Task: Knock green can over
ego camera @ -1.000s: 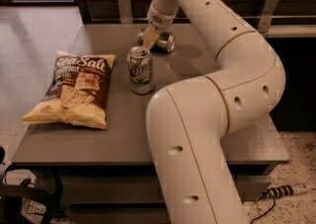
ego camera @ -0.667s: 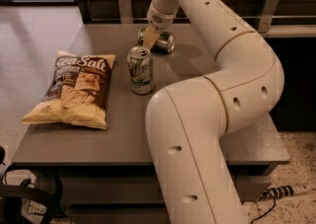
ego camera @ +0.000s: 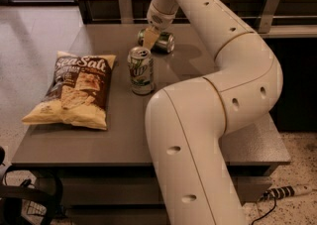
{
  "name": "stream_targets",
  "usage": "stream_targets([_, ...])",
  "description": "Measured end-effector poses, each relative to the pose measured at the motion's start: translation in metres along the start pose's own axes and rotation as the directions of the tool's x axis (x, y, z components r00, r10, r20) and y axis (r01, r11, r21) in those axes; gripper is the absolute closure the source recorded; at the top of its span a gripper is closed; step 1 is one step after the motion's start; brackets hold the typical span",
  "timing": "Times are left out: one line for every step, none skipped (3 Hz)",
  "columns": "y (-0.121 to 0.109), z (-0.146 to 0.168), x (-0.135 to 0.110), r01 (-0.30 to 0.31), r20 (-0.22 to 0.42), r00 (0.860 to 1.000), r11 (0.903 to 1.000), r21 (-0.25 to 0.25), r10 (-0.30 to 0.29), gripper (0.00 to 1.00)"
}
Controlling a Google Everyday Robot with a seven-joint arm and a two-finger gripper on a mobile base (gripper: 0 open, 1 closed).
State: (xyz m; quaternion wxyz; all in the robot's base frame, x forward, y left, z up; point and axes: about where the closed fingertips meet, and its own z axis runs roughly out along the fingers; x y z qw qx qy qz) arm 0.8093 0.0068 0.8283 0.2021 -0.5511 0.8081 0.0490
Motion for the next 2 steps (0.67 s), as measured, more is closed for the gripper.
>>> stream_targets([0.0002,0.0015,-0.0001,0.000,-0.001,1.000,1.0000,-0.002,0.000,0.08])
stream_targets([0.0007,0.0048,-0.0001,0.000,-0.003,1.000,1.0000,-0.005,0.000,0.00])
